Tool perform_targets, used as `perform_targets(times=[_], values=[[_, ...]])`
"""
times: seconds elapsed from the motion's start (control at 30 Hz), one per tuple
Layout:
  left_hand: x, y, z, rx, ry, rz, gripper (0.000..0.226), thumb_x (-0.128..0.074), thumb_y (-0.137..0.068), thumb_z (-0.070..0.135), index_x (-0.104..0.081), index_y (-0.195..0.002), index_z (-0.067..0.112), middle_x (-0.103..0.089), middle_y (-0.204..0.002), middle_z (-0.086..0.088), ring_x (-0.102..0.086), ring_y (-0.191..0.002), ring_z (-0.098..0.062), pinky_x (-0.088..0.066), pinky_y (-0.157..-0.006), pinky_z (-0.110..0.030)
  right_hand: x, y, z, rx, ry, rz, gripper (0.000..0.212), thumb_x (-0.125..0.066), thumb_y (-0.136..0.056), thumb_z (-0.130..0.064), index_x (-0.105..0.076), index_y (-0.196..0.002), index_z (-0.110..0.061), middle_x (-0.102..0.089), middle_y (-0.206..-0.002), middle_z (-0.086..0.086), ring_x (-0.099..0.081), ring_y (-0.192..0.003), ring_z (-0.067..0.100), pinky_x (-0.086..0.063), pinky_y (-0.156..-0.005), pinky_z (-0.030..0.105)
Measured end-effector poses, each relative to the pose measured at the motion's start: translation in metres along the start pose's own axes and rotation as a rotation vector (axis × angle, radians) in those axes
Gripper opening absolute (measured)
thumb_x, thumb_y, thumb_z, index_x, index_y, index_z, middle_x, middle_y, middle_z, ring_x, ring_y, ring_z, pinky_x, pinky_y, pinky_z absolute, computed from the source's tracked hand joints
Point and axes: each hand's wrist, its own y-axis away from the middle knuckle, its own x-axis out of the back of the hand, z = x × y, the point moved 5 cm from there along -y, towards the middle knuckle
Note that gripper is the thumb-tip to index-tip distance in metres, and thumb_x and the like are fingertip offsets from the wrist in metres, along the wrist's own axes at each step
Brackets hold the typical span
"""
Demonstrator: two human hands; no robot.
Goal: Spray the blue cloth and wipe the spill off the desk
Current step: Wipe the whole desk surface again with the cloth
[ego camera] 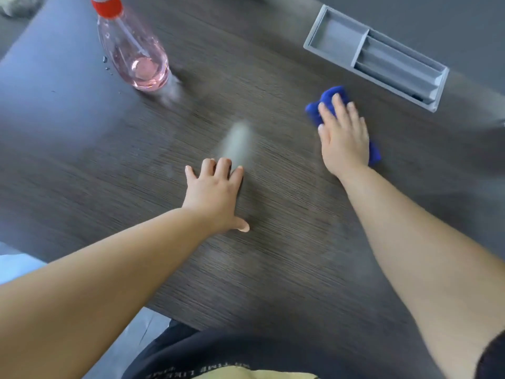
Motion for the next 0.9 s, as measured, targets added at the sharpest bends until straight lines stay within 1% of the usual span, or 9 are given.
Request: perform_targets(times=[0.07,0.13,0.3,0.37,0.47,0.57,0.63,0.83,0.9], values=[[0.001,-0.001,0.001,-0.003,0.003,-0.012,0.115,-0.068,-0.054,0.073,-0.02,-0.143,0.02,-0.022,-0.142,-0.006,-0.023,-0.127,-0.032,-0.026,-0.105,-0.058,0.0,-0.015,-0.02,-0.288,-0.055,0.033,0.048,-0.024,-0.102,-0.037,-0.02,-0.149,-0.027,-0.005,-0.159,-0.005,-0.006,-0.145,0.025,-0.007,-0.116,0.044],[0.001,-0.002,0.001,0.001,0.014,-0.015,0.115,-0.069,-0.053,0.073,-0.021,-0.143,0.019,-0.023,-0.14,-0.006,-0.023,-0.126,-0.032,-0.026,-0.105,-0.06,-0.004,-0.016,-0.059,-0.286,-0.08,0.025,0.051,-0.022,-0.101,-0.04,-0.018,-0.15,-0.026,-0.003,-0.159,-0.005,-0.004,-0.145,0.025,-0.005,-0.116,0.044],[0.001,-0.001,0.001,0.004,0.026,-0.022,0.115,-0.069,-0.056,0.072,-0.017,-0.145,0.02,-0.02,-0.145,-0.006,-0.019,-0.131,-0.032,-0.022,-0.107,-0.061,-0.017,0.039,-0.101,0.543,0.011,-0.068,0.052,-0.027,-0.095,-0.041,-0.039,-0.143,-0.022,-0.03,-0.153,0.002,-0.028,-0.139,0.031,-0.021,-0.111,0.049],[0.0,-0.001,0.001,0.007,0.021,-0.024,0.117,-0.068,-0.057,0.072,-0.014,-0.146,0.019,-0.018,-0.146,-0.007,-0.017,-0.133,-0.032,-0.021,-0.107,-0.061,-0.013,0.029,-0.061,0.636,0.048,-0.076,0.05,-0.029,-0.094,-0.039,-0.044,-0.139,-0.023,-0.034,-0.151,0.004,-0.032,-0.137,0.033,-0.025,-0.109,0.05],[-0.001,0.0,0.002,0.009,0.025,-0.031,0.118,-0.068,-0.057,0.072,-0.012,-0.147,0.02,-0.015,-0.147,-0.007,-0.015,-0.134,-0.033,-0.021,-0.107,-0.061,-0.002,-0.01,-0.005,0.245,0.052,-0.079,0.049,-0.023,-0.099,-0.037,-0.029,-0.147,-0.025,-0.017,-0.157,0.002,-0.016,-0.143,0.033,-0.017,-0.113,0.053],[-0.001,0.0,0.003,0.016,0.039,-0.043,0.118,-0.069,-0.057,0.071,-0.011,-0.147,0.02,-0.015,-0.146,-0.006,-0.014,-0.134,-0.033,-0.019,-0.108,-0.062,-0.002,-0.031,-0.02,-0.236,0.001,-0.026,0.05,-0.021,-0.101,-0.04,-0.016,-0.15,-0.029,-0.001,-0.159,-0.006,-0.002,-0.145,0.025,-0.004,-0.116,0.046],[-0.002,-0.001,0.002,0.02,0.048,-0.044,0.118,-0.069,-0.057,0.07,-0.011,-0.147,0.021,-0.014,-0.147,-0.006,-0.013,-0.134,-0.032,-0.018,-0.109,-0.062,-0.006,-0.03,-0.062,-0.272,-0.036,-0.007,0.054,-0.021,-0.1,-0.045,-0.015,-0.15,-0.026,0.0,-0.159,-0.004,-0.002,-0.145,0.025,-0.003,-0.116,0.047],[0.0,0.0,0.0,0.019,0.065,-0.03,0.118,-0.07,-0.056,0.07,-0.013,-0.147,0.021,-0.015,-0.147,-0.006,-0.013,-0.135,-0.032,-0.017,-0.108,-0.061,-0.015,0.015,-0.11,0.614,0.027,-0.075,0.056,-0.028,-0.092,-0.045,-0.042,-0.141,-0.021,-0.033,-0.151,0.005,-0.031,-0.138,0.033,-0.023,-0.11,0.052],[0.0,0.0,0.0,0.012,0.054,-0.024,0.118,-0.069,-0.056,0.071,-0.013,-0.147,0.021,-0.015,-0.147,-0.006,-0.015,-0.134,-0.032,-0.019,-0.108,-0.061,-0.009,-0.009,-0.078,0.605,0.071,-0.055,0.054,-0.026,-0.093,-0.043,-0.04,-0.142,-0.024,-0.03,-0.153,0.004,-0.028,-0.139,0.032,-0.022,-0.11,0.051]])
